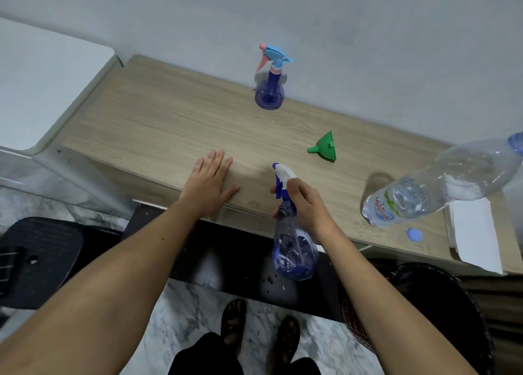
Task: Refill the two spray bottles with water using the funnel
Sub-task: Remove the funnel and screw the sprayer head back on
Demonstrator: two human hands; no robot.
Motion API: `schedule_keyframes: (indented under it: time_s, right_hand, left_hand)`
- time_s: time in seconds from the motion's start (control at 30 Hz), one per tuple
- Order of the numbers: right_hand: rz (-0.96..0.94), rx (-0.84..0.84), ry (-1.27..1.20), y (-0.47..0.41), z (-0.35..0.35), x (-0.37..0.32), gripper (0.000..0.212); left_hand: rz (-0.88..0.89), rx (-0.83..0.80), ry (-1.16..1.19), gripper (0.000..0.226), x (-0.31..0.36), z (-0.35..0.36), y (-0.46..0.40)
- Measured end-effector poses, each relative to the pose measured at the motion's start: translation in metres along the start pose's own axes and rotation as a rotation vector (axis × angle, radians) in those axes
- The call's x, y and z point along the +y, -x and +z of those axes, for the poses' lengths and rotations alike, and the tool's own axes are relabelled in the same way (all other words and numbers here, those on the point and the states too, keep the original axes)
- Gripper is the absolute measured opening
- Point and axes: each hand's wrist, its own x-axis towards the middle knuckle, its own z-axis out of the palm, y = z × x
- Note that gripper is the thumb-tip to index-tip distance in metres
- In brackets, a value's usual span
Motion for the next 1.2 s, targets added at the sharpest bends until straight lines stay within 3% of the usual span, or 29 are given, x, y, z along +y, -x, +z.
schedule_keyframes:
  time_s: [0.27,0.47,1.0,1.2]
  right_hand:
    - [-0.003,0.013,0.076,-0.005,-0.007,0.009,0.041]
    - [-0.002,0.015,0.023,-0.006,-0.003,0.003,0.029]
    - [0.001,0.012,0.075,0.001,-0.010,0.002,0.034]
    - [-0.019,0.001,0.000,0.002,-0.014,-0.007,0.020]
  left_hand:
    - [0.010,0.020,0.007,0.090,-0.001,0.004,-0.001]
    - [0.006,0.017,0.010,0.090,-0.002,0.005,0.000]
    - [-0.001,0.036,0.004,0.089,-0.001,0.004,0.001]
    - [-0.017,0.013,0.035,0.091,0.002,0.003,0.000]
